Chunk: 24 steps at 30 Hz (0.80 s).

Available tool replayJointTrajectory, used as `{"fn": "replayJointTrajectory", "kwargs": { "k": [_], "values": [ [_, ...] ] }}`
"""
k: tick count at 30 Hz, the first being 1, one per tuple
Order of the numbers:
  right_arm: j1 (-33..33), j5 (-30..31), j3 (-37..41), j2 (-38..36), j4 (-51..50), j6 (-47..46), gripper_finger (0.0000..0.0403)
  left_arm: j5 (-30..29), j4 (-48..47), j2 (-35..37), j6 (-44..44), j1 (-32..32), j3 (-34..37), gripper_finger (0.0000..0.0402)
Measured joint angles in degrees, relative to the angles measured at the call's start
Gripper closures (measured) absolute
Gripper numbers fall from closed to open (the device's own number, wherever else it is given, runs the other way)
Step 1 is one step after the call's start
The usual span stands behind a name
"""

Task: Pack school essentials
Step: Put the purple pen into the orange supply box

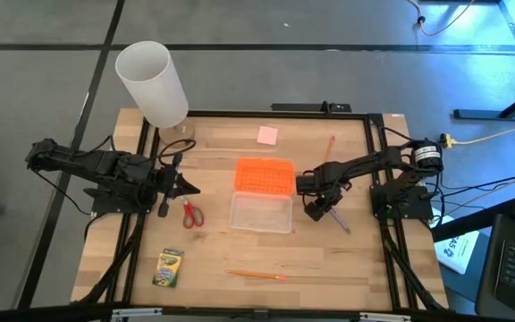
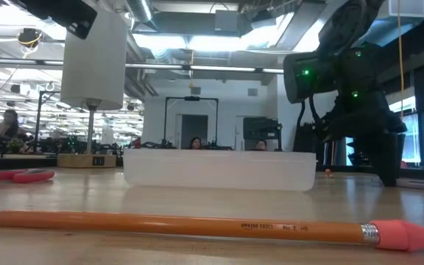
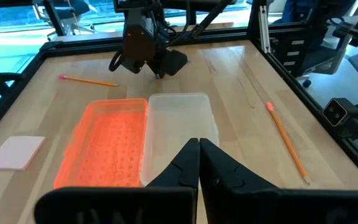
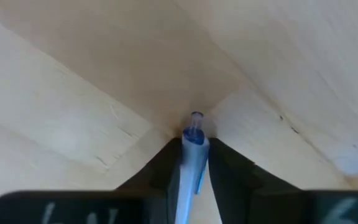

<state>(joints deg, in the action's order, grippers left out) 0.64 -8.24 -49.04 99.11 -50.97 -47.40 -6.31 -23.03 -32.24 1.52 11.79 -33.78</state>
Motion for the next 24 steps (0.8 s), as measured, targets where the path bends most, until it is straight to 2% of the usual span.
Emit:
{"fn": "replayJointTrajectory", "kwargs": {
  "k": [10,16,24],
  "values": [
    [-0.1,1.2,-0.6,0.1,-0.7,-1.8,0.0332,0.0,0.0,0.0,0.0,0.0,0.0,0.0401],
    [-0.1,3.5,-6.1,0.9,-3.9,1.3,0.0336,0.0,0.0,0.0,0.0,0.0,0.0,0.0401],
    [-0.2,3.6,-13.6,0.7,-7.8,4.3,0.0335,0.0,0.0,0.0,-0.1,0.0,0.0,0.0401]
  ]
}}
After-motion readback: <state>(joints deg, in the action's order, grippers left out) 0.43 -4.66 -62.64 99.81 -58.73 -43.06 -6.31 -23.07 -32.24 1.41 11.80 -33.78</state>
